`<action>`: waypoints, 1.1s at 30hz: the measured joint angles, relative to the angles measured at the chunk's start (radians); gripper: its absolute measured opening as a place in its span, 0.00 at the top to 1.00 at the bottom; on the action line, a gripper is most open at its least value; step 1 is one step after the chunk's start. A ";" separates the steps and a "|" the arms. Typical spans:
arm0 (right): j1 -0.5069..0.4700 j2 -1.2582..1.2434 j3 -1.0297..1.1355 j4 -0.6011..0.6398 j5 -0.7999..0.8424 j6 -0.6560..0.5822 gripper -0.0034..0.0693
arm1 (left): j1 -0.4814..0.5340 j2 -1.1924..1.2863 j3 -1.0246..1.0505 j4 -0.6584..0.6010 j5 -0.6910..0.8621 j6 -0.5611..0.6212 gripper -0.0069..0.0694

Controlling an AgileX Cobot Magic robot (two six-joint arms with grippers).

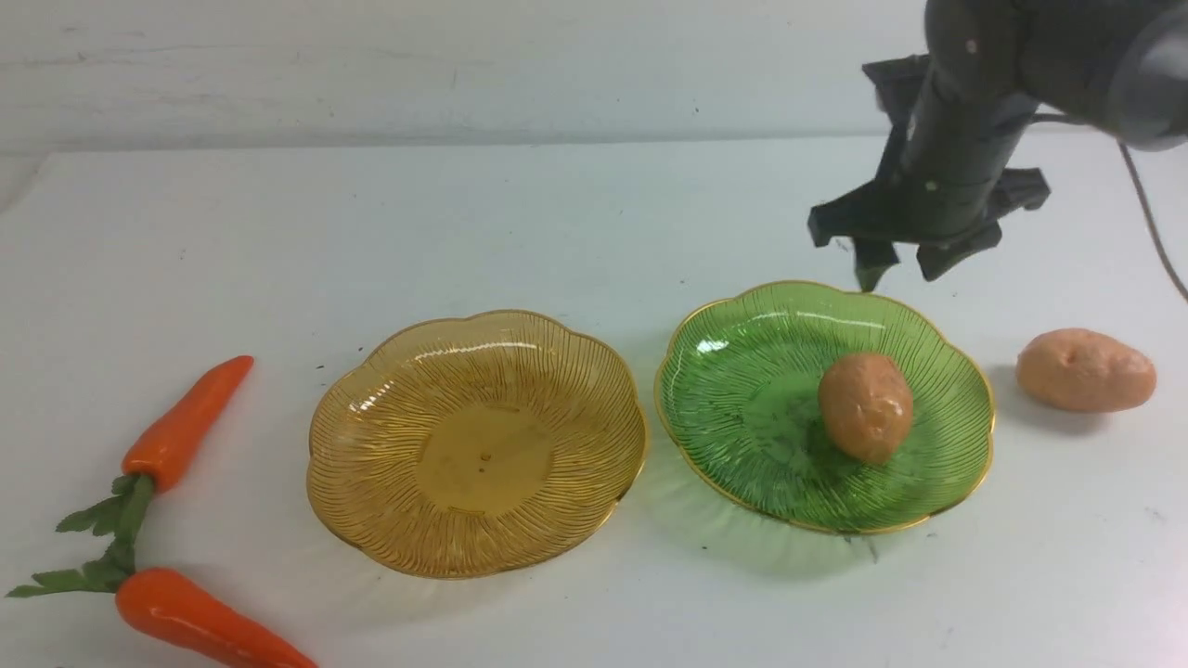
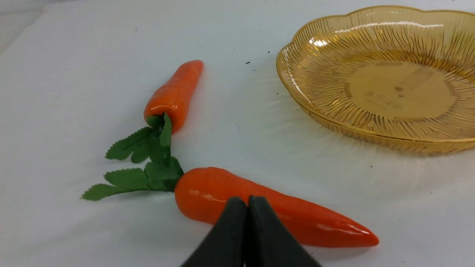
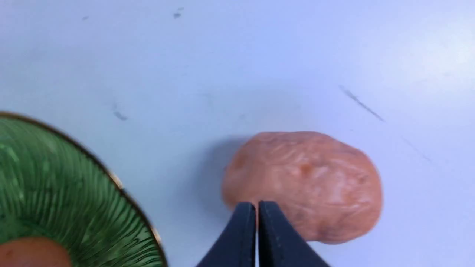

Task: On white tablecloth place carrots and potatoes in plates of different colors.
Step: 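Put the potato onto the plate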

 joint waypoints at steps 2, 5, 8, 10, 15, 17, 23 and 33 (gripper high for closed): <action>-0.036 0.000 0.000 0.020 0.000 0.000 0.90 | 0.000 0.000 0.000 0.000 0.000 0.000 0.93; -0.076 0.000 0.000 0.039 0.000 -0.030 0.79 | 0.000 0.000 0.000 0.000 0.000 0.000 0.93; -0.086 0.000 0.001 0.023 0.001 -0.131 0.63 | 0.000 0.000 0.000 0.000 0.000 0.000 0.93; -0.086 0.000 0.001 0.015 0.002 -0.236 0.47 | 0.000 0.000 0.000 0.000 0.000 0.000 0.93; -0.086 0.010 0.001 0.043 0.002 -0.416 0.23 | 0.000 0.000 0.000 0.000 0.000 0.000 0.93; -0.086 0.022 0.001 0.067 0.003 -0.483 0.16 | 0.000 0.000 0.000 0.000 0.000 0.000 0.93; -0.086 0.099 0.001 0.112 0.003 -0.644 0.02 | 0.000 0.000 0.000 0.000 0.000 0.000 0.93; -0.086 0.169 -0.008 0.097 -0.015 -0.667 0.00 | 0.000 0.000 0.000 0.000 0.000 0.000 0.93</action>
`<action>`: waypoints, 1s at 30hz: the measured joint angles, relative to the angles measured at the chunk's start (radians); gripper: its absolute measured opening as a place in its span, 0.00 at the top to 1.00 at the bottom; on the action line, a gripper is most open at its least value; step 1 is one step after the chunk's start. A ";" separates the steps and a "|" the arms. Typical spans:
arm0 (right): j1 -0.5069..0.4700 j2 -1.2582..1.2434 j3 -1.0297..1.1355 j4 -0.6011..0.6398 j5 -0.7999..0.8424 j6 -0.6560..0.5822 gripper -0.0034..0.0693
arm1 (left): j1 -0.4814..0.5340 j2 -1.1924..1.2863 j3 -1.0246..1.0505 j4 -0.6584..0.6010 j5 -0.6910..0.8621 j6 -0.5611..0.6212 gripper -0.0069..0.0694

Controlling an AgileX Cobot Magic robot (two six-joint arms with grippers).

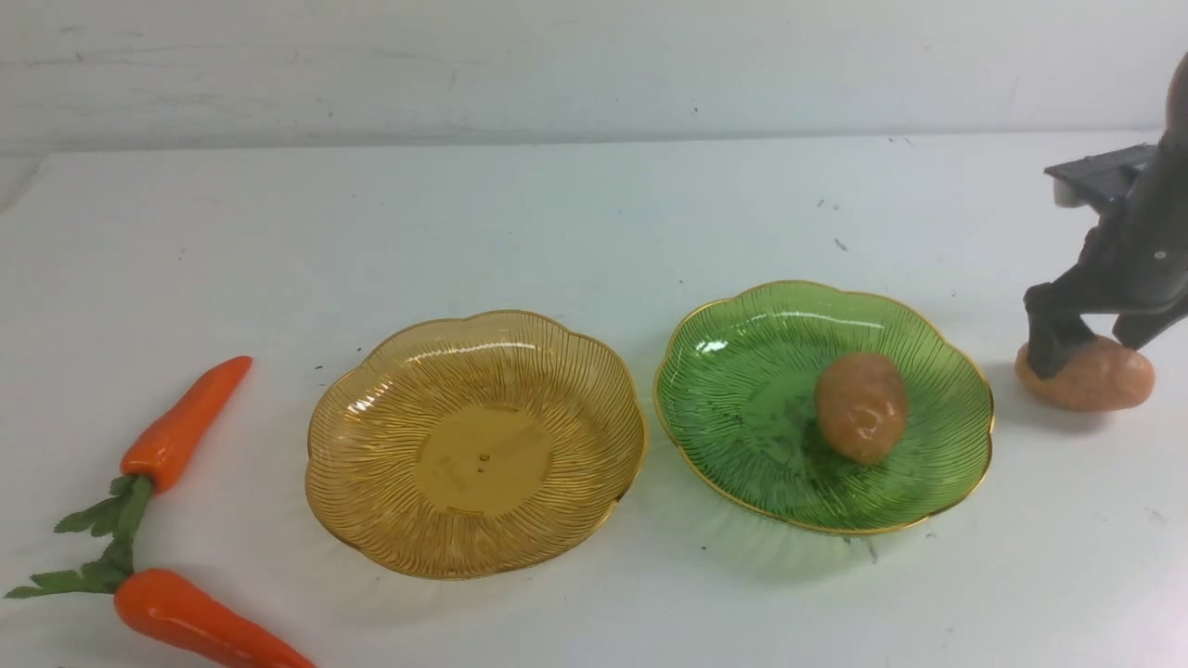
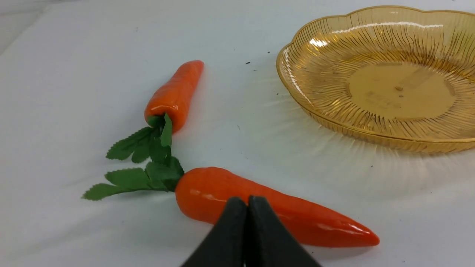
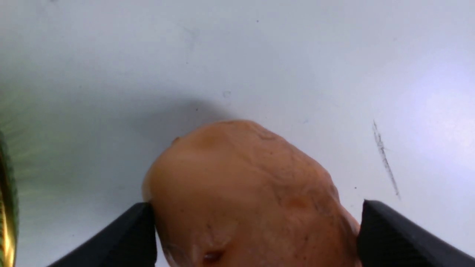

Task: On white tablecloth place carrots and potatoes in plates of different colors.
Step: 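Put the potato onto the plate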

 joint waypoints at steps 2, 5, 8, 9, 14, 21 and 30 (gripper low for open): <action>0.000 0.001 -0.001 0.000 0.000 0.014 0.01 | 0.000 0.000 0.000 0.000 0.000 0.000 0.93; 0.000 0.002 -0.002 0.000 0.000 0.036 0.06 | 0.000 0.000 0.000 0.000 0.000 0.000 0.93; 0.000 0.005 -0.006 0.000 0.000 0.079 0.13 | 0.000 0.000 0.000 0.000 0.000 0.000 0.93; 0.000 0.005 -0.006 0.000 0.000 0.106 0.14 | 0.000 0.000 0.000 0.000 0.000 0.000 0.93; 0.004 0.000 -0.007 -0.020 0.000 0.204 0.14 | 0.000 0.000 0.000 0.000 0.000 0.000 0.93; 0.005 -0.038 0.010 -0.082 0.009 0.243 0.18 | 0.000 0.000 0.000 0.000 0.000 0.000 0.93; 0.059 -0.248 0.011 0.304 0.017 0.336 0.18 | 0.000 0.000 0.000 0.000 0.000 0.000 0.93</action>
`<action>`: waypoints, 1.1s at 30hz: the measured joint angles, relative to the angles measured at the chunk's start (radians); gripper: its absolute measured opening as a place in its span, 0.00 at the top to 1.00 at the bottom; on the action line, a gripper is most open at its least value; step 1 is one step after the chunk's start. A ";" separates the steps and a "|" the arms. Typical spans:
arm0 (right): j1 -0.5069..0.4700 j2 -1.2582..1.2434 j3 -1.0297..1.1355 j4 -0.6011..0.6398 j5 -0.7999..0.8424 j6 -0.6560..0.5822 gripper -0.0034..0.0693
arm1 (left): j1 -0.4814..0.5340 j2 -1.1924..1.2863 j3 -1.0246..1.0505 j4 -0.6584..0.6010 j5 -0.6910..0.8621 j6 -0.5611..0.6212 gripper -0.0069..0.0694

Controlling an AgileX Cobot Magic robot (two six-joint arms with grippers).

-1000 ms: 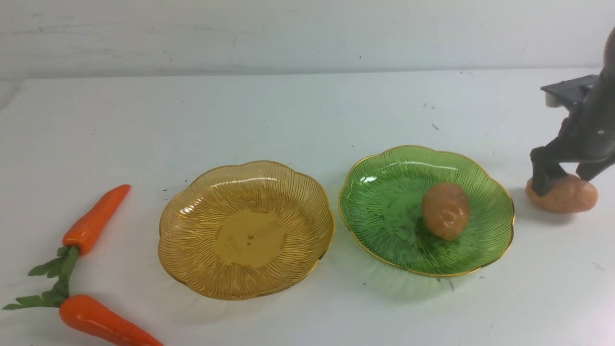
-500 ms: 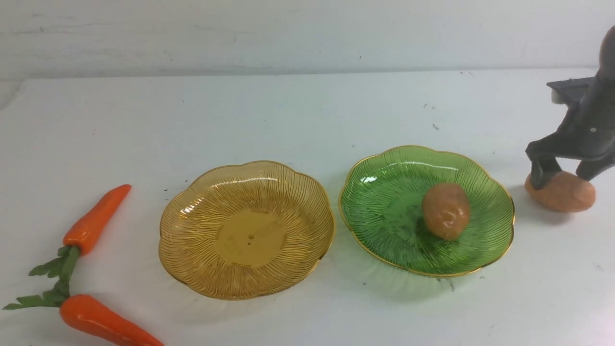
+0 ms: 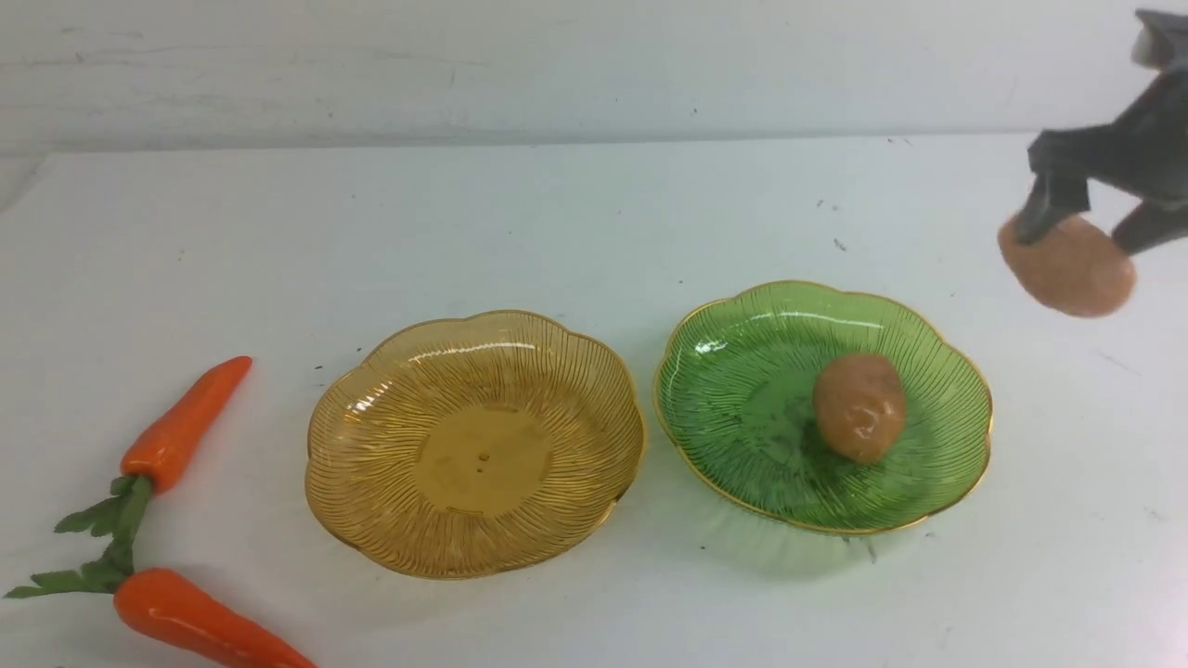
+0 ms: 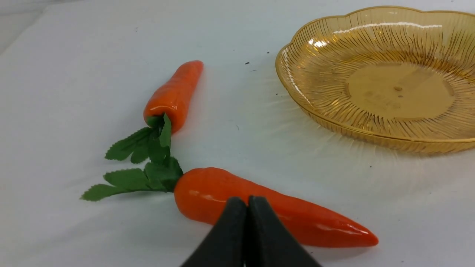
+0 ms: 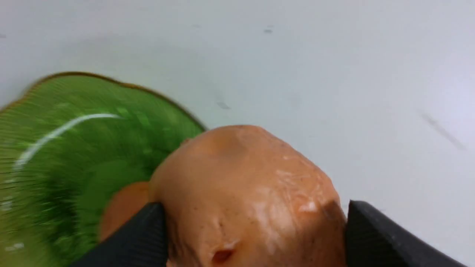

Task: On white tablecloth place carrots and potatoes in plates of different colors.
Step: 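Put the potato onto the plate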

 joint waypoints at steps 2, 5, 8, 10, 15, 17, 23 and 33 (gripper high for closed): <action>0.068 0.017 0.002 0.045 0.000 -0.038 0.18 | 0.000 0.000 0.000 0.000 0.000 0.000 0.93; 0.137 0.046 0.002 0.048 0.001 -0.061 0.18 | 0.000 0.000 0.000 0.000 0.000 0.000 0.93; 0.192 0.084 0.003 0.030 -0.007 -0.069 0.18 | 0.000 0.000 0.000 0.000 0.000 0.000 0.93; 0.212 0.098 0.005 0.023 -0.020 -0.070 0.18 | 0.000 0.000 0.000 0.000 0.000 0.000 0.93; 0.265 0.113 0.004 0.013 -0.069 -0.059 0.11 | 0.000 0.000 0.000 0.000 0.000 0.000 0.93; 0.278 0.124 0.004 0.003 -0.069 -0.058 0.03 | 0.000 0.000 0.000 0.000 0.000 0.000 0.93; 0.279 0.128 -0.014 -0.026 -0.009 -0.025 0.00 | 0.000 0.000 0.000 0.000 0.000 0.000 0.93; 0.279 0.114 -0.148 -0.068 0.002 0.044 0.00 | 0.000 0.000 0.000 0.000 0.000 0.000 0.93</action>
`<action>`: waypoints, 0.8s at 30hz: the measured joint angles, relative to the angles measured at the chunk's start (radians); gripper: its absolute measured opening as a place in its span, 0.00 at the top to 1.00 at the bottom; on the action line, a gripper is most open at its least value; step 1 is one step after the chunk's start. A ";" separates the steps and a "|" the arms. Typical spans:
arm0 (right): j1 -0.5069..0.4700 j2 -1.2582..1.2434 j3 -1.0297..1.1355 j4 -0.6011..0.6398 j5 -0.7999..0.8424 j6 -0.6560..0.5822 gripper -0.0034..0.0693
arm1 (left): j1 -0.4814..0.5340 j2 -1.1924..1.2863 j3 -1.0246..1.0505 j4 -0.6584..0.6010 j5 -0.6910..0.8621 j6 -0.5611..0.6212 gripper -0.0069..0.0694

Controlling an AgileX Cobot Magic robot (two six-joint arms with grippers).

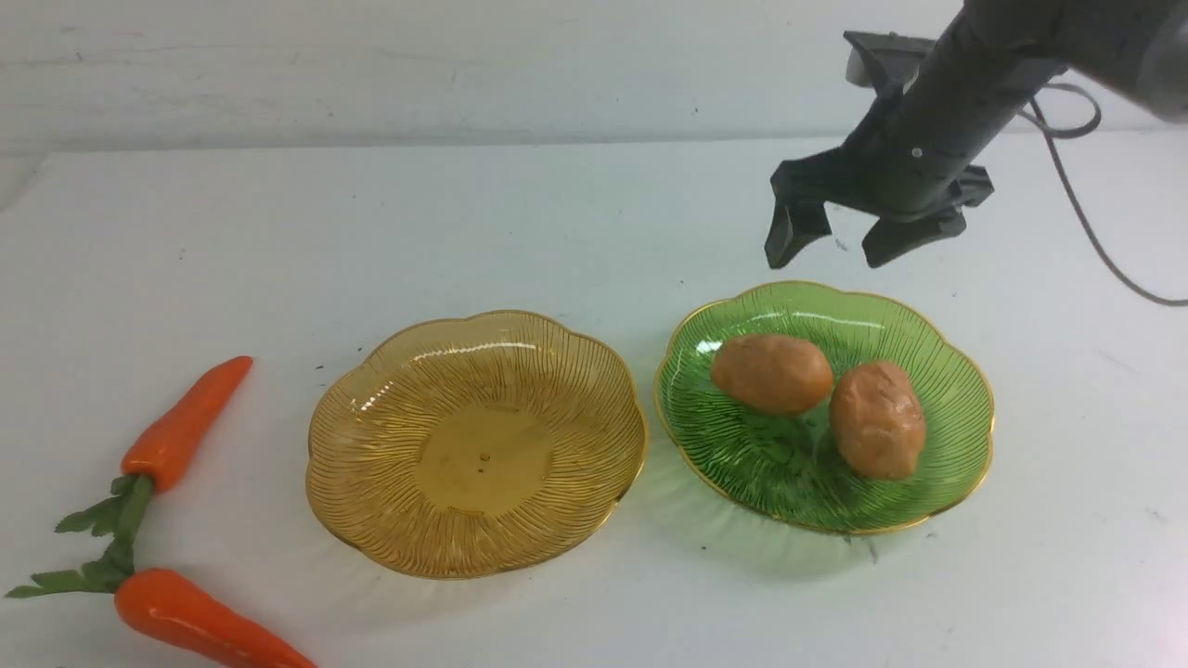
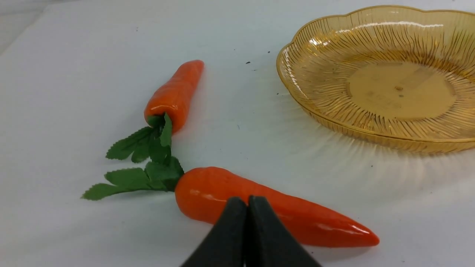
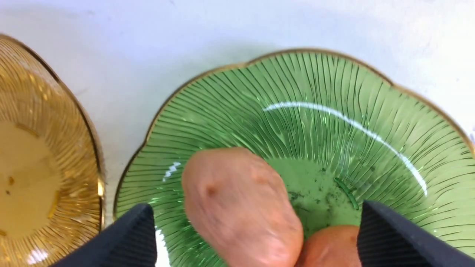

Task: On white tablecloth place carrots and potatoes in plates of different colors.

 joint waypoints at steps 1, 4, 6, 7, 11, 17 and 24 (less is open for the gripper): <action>0.000 -0.011 -0.003 0.000 0.000 0.005 0.00 | 0.000 0.000 0.000 0.000 0.000 0.000 0.93; 0.000 -0.057 0.004 0.000 0.007 0.029 0.06 | 0.000 0.000 0.000 0.000 0.000 0.000 0.93; 0.000 -0.111 0.029 0.000 0.007 0.032 0.19 | 0.000 0.000 0.000 0.000 0.000 0.000 0.93; 0.000 -0.161 0.052 0.000 0.007 0.032 0.30 | 0.000 0.000 0.000 0.000 0.000 0.000 0.93; 0.000 -0.431 0.236 -0.055 0.008 -0.001 0.77 | 0.000 0.000 0.000 0.000 0.000 0.000 0.93; 0.000 -0.842 0.585 -0.192 0.016 -0.007 0.97 | 0.000 0.000 0.000 0.000 0.000 0.000 0.93; 0.000 -1.319 1.073 -0.217 -0.262 0.009 0.97 | 0.000 0.000 0.000 0.000 0.000 0.000 0.93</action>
